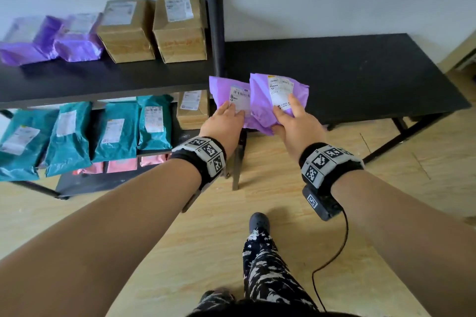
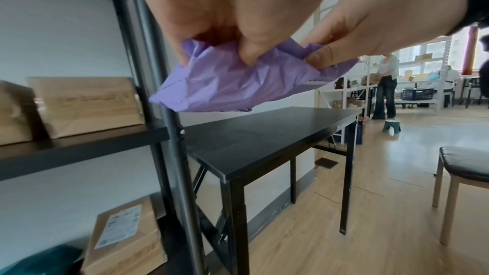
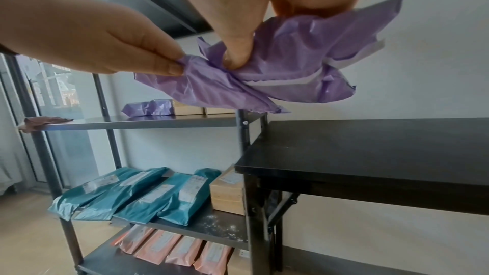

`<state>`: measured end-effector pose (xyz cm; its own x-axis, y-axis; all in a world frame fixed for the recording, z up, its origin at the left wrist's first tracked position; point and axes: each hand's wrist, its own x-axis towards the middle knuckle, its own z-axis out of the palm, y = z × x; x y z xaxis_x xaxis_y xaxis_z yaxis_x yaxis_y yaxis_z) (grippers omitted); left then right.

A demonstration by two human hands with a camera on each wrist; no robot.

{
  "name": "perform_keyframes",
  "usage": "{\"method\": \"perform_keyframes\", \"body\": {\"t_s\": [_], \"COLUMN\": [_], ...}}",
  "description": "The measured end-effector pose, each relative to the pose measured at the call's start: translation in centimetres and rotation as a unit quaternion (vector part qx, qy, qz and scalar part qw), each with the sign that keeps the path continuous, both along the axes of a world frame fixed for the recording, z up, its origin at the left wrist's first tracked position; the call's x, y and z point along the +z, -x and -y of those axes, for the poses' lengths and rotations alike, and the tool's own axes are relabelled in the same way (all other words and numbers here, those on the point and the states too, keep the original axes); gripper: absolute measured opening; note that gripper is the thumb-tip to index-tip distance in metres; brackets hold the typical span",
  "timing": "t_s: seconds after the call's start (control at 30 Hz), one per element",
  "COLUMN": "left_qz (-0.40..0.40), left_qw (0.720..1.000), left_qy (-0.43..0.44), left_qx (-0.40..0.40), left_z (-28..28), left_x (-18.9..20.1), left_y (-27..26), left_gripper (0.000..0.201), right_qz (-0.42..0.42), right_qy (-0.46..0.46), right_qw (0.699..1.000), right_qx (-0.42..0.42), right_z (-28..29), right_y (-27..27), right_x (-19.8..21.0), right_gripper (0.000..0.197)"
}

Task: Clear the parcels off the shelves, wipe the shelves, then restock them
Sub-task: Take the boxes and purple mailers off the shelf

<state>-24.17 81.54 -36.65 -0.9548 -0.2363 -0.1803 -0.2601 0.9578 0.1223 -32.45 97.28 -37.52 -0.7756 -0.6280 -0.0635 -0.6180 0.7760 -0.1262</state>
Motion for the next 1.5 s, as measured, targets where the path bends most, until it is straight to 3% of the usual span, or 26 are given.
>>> {"method": "perform_keyframes", "body": {"t_s": [0.23, 0.63, 0.93, 1.1, 1.37, 1.5], "left_qz": [-0.04, -0.083, -0.066, -0.061, -0.064, -0.058], "left_qw": [0.997, 0.965, 0.948, 0.945, 0.947, 0.961], "left_qy": [0.017, 0.035, 0.081, 0.084, 0.063, 0.057], "left_qx": [0.066, 0.246, 0.3, 0.311, 0.31, 0.266], "left_z": [5.7, 22.5, 40.5, 50.5, 62.1, 69.0], "left_x": [1.7, 3.0, 3.3, 3.6, 2.7, 1.7], "left_y": [-9.6, -22.1, -25.9, -27.1, -28.0, -28.1], "left_gripper": [0.056, 0.044, 0.053, 0.049, 0.039, 0.048], "right_qz": [-0.013, -0.027, 0.016, 0.032, 0.03, 0.02], "right_qy": [-0.001, 0.057, 0.111, 0.098, 0.101, 0.084], "right_qw": [0.999, 0.973, 0.946, 0.938, 0.942, 0.959], "right_qx": [0.051, 0.223, 0.305, 0.331, 0.32, 0.271], "right_z": [5.9, 25.7, 46.1, 55.4, 67.1, 72.2], "right_y": [-8.1, -16.0, -17.9, -18.8, -19.7, -20.2], "right_x": [2.1, 3.7, 3.2, 3.7, 3.0, 2.2], "right_gripper": [0.051, 0.045, 0.046, 0.051, 0.047, 0.048]}}
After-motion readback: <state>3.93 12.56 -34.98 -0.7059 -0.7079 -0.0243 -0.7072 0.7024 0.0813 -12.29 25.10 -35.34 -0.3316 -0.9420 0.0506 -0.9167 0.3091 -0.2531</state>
